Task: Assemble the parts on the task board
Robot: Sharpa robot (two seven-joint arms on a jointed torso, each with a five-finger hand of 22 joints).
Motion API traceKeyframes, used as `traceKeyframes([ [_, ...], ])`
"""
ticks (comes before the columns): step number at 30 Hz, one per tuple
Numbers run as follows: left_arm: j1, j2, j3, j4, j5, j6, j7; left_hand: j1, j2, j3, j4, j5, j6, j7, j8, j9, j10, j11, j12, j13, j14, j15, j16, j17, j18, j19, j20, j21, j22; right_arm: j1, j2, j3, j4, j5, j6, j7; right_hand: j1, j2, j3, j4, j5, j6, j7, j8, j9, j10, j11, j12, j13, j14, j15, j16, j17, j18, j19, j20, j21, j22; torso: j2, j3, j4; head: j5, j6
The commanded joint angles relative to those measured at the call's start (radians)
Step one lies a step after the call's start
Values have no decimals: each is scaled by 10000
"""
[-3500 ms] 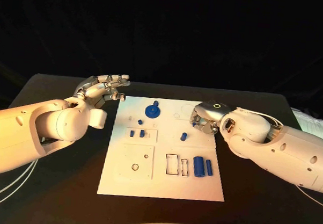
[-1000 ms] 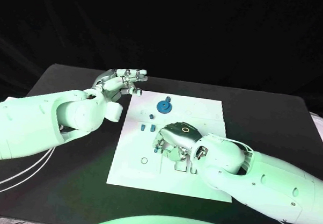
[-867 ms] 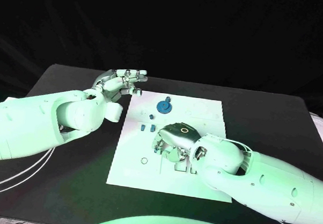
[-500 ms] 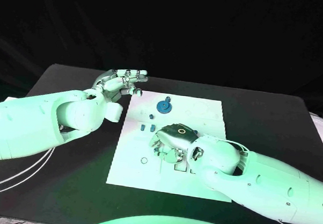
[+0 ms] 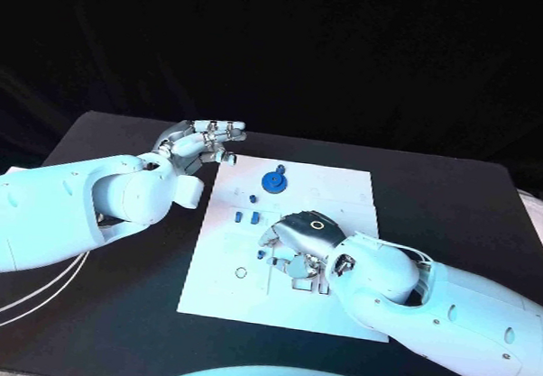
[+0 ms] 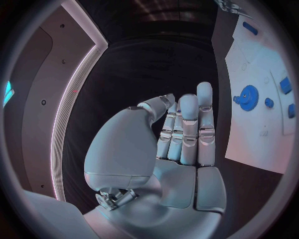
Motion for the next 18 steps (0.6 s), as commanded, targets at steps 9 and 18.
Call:
traceKeyframes([
  [9,-29,-31,2,42,-111,277,-3,126,1,14,-78,33,-79,20,44,-17,-96,-16,51,-11,-95,4,-46,-32,107,-37,36,-29,-10,492,-1335,452,489,246,257,-641,-96,-227,-539,-2,-141,-477,-385,-17,-44,-719,-266,-145,-18,311,-373,185,181,78,221,-280,172,330,-14,-25,-38,-171,132],
  [18,-48,-33,2,52,-179,313,-16,126,1,14,-78,33,-79,20,44,-17,-96,-16,51,-11,-95,4,-46,-32,107,-37,36,-29,-10,624,-1696,489,200,62,831,-767,-11,-222,-918,39,-159,-528,-501,0,-29,-931,-347,-102,-5,334,-459,157,129,60,261,-398,140,302,0,-20,-25,-211,199],
])
